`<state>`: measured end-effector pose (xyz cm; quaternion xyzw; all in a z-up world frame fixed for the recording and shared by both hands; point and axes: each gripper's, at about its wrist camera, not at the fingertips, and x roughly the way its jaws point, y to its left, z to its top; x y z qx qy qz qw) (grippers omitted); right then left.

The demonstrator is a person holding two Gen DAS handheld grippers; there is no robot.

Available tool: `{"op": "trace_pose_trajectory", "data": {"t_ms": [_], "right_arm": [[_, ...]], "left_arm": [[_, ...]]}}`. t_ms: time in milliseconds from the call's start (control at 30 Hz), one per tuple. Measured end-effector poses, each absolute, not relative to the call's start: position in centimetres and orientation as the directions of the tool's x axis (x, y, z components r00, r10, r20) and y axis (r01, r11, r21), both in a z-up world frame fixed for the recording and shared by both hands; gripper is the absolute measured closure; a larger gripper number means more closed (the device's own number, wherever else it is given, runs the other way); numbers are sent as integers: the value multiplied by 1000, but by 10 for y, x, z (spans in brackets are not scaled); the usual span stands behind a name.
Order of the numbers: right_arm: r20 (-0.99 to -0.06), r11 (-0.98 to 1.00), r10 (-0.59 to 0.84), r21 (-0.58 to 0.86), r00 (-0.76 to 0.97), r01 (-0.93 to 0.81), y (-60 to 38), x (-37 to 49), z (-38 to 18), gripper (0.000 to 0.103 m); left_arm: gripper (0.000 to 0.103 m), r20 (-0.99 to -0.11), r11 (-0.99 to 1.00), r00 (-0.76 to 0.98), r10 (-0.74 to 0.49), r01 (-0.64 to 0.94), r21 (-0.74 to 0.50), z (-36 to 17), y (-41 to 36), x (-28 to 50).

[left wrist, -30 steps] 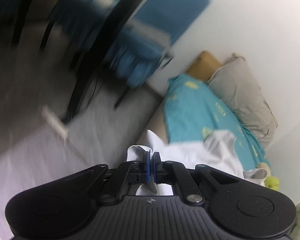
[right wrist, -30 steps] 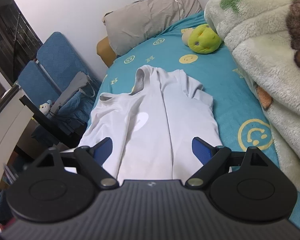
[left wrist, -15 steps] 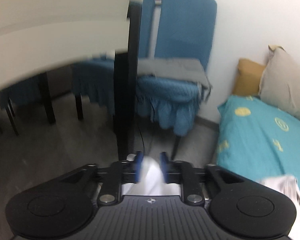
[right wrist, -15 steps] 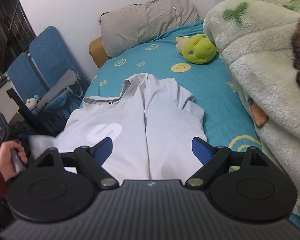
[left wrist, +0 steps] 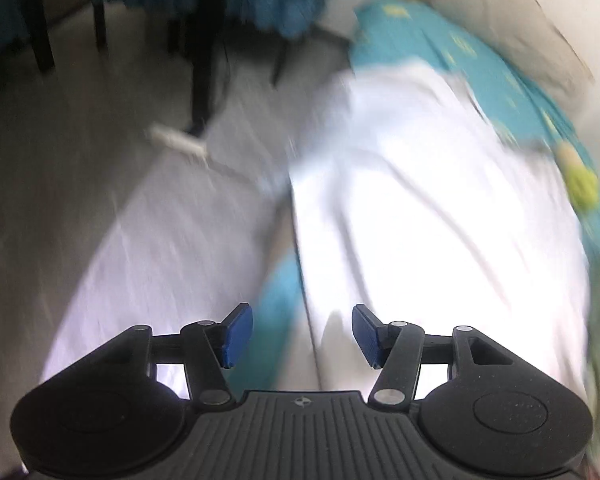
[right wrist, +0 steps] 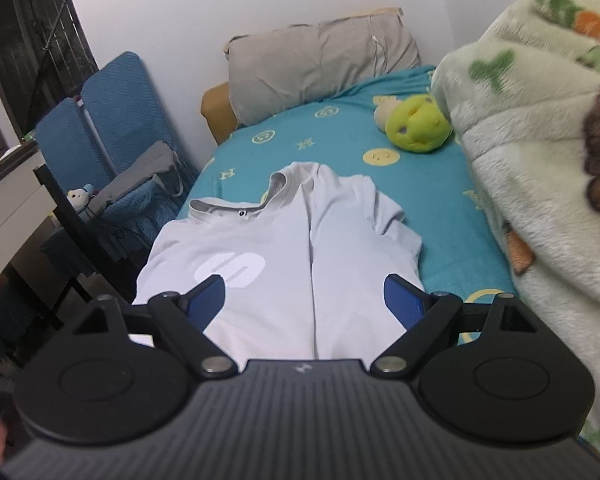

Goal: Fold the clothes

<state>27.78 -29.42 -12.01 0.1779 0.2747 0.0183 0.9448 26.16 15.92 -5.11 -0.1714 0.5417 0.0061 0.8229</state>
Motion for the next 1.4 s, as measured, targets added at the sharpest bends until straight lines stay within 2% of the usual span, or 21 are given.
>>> {"op": "trace_pose_trajectory", "data": {"t_ms": [67, 167, 300, 367, 433, 500, 567, 633, 700, 800, 933, 1000, 1100, 1167, 1267, 1300, 1367, 1400], "right_arm": [[-506, 941, 115, 332, 855, 70, -294, 269, -115, 15], [-496, 941, 111, 331, 861, 69, -295, 259, -108, 15], [-487, 946, 104, 318, 867, 66, -295, 242, -104, 15], [-490, 947, 101, 314, 866, 67, -296, 236, -104, 15], [-494, 945, 99, 319, 864, 74, -300, 231, -104, 15], [-490, 940, 98, 332, 866, 81, -305, 229, -103, 15], [-483, 933, 98, 349, 870, 88, -309, 227, -101, 15], [-479, 929, 98, 359, 872, 93, -312, 228, -101, 15], [-481, 930, 99, 357, 871, 92, -311, 227, -101, 15], [-485, 932, 100, 352, 869, 89, -309, 227, -102, 15], [-481, 934, 99, 348, 871, 86, -307, 229, -101, 15], [-477, 936, 96, 341, 873, 83, -306, 229, -100, 15], [-473, 941, 88, 329, 877, 82, -306, 228, -99, 15], [-469, 942, 85, 324, 879, 82, -306, 228, -98, 15], [-462, 945, 82, 317, 883, 78, -305, 226, -96, 15], [-459, 946, 81, 315, 885, 76, -305, 225, -96, 15], [-454, 947, 85, 313, 887, 70, -304, 226, -94, 15], [-451, 948, 87, 311, 888, 66, -303, 226, -94, 15]], "left_arm": [[37, -898, 951, 388, -209, -135, -280, -47, 138, 232], [37, -925, 977, 325, -196, -17, -213, -48, 98, 198], [38, -961, 996, 272, -49, 83, -28, -55, 56, 177], [46, -963, 995, 268, 20, 92, 46, -58, 53, 166], [47, -959, 989, 272, 85, 91, 113, -60, 52, 158], [54, -961, 991, 263, 80, 87, 106, -59, 55, 159], [82, -970, 994, 241, 34, 93, 58, -54, 58, 160], [100, -974, 995, 228, -5, 101, 19, -45, 63, 160], [100, -973, 994, 228, -29, 111, -4, -31, 68, 158], [100, -987, 997, 162, 10, 72, 22, -15, 85, 153], [99, -980, 984, 91, 177, -1, 178, -6, 120, 152], [98, -977, 978, 55, 207, -12, 207, -7, 124, 154], [87, -965, 968, 100, 243, 37, 247, 1, 115, 151], [67, -964, 975, 166, 207, 50, 218, 13, 110, 149], [43, -946, 992, 308, 97, 44, 116, 43, 101, 144], [38, -928, 995, 368, 66, 41, 87, 55, 98, 142], [20, -872, 996, 487, 45, 42, 75, 78, 92, 142], [18, -838, 996, 544, 41, 46, 78, 90, 87, 140]]}}
